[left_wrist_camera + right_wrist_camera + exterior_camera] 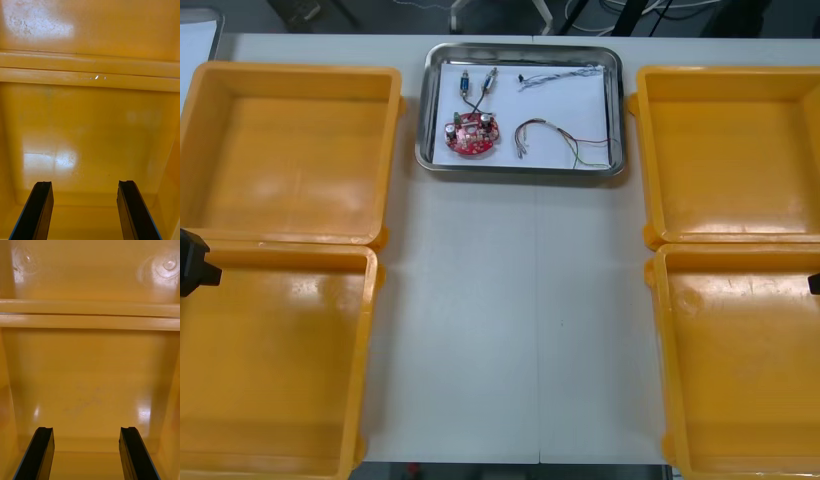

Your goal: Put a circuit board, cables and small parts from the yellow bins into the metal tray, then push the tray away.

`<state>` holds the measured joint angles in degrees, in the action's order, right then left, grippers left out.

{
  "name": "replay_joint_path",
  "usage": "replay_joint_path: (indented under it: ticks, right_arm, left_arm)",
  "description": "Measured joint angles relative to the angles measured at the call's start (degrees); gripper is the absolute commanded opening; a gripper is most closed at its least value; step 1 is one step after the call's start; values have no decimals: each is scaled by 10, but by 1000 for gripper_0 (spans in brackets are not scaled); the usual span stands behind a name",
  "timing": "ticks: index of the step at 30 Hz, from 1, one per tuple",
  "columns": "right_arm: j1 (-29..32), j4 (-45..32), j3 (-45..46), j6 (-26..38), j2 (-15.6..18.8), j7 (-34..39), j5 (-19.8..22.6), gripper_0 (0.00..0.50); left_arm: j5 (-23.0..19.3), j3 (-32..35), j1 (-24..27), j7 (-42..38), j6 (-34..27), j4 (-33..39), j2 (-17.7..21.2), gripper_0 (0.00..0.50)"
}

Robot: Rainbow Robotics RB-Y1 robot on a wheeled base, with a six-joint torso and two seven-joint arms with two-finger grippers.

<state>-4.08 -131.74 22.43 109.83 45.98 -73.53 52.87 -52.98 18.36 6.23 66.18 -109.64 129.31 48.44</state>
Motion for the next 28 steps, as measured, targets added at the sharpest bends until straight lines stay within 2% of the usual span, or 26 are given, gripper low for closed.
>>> replay_joint_path:
  ticks: [28]
  right_arm:
    - [0, 0, -1, 0, 0, 0, 0, 500]
  left_arm:
    - [0, 0, 0, 0, 0, 0, 0, 500]
